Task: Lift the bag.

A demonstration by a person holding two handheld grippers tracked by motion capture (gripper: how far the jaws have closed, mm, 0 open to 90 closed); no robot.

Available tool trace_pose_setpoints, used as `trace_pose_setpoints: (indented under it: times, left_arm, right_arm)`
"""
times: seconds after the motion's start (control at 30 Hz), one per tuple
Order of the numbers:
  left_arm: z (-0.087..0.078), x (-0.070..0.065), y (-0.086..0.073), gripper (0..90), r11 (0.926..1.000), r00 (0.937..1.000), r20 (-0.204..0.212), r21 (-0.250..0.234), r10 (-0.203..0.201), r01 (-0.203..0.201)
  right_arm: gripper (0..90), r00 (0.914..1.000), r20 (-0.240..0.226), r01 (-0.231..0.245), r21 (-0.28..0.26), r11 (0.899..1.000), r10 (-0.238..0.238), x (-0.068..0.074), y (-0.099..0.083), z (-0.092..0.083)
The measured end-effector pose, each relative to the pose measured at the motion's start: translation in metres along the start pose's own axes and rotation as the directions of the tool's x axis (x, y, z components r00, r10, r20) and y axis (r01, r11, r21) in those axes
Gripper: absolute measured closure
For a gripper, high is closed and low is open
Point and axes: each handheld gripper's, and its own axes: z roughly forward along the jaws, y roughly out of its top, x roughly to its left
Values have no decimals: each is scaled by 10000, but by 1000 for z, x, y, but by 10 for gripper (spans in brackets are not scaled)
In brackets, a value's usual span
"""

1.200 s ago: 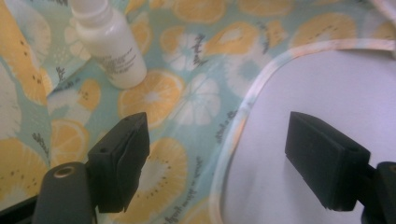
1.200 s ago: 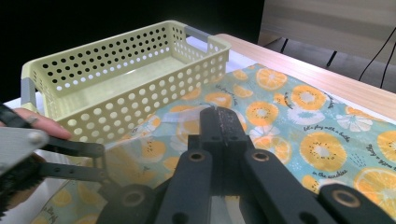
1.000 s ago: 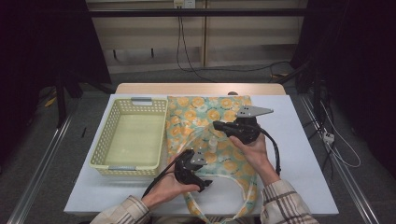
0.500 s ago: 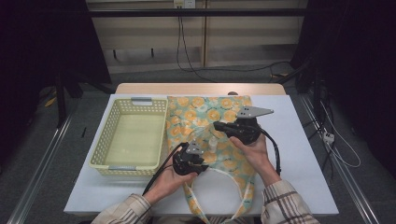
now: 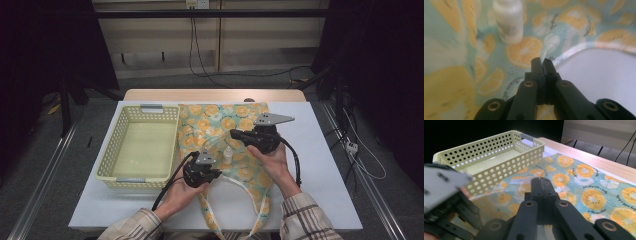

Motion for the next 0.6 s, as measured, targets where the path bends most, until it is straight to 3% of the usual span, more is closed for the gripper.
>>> trace_pose_setpoints:
  times: [0.1,0.27,0.6]
  left_arm:
    - [-12,-1,5,900,9987,9997,163,-479,-162,169]
    - [-31,-5,21,900,9934,9998,186,-1148,46,-24]
    - [-61,-3,52,900,9705,10000,55,-2411,82,-66]
  right_arm:
    - [900,9999,121,24,-82,10000,-23,-1,3,-1]
    - [900,9996,247,158,-425,9990,-148,-3,17,-10]
    - [900,9987,506,24,-724,9974,13,-15,28,-14]
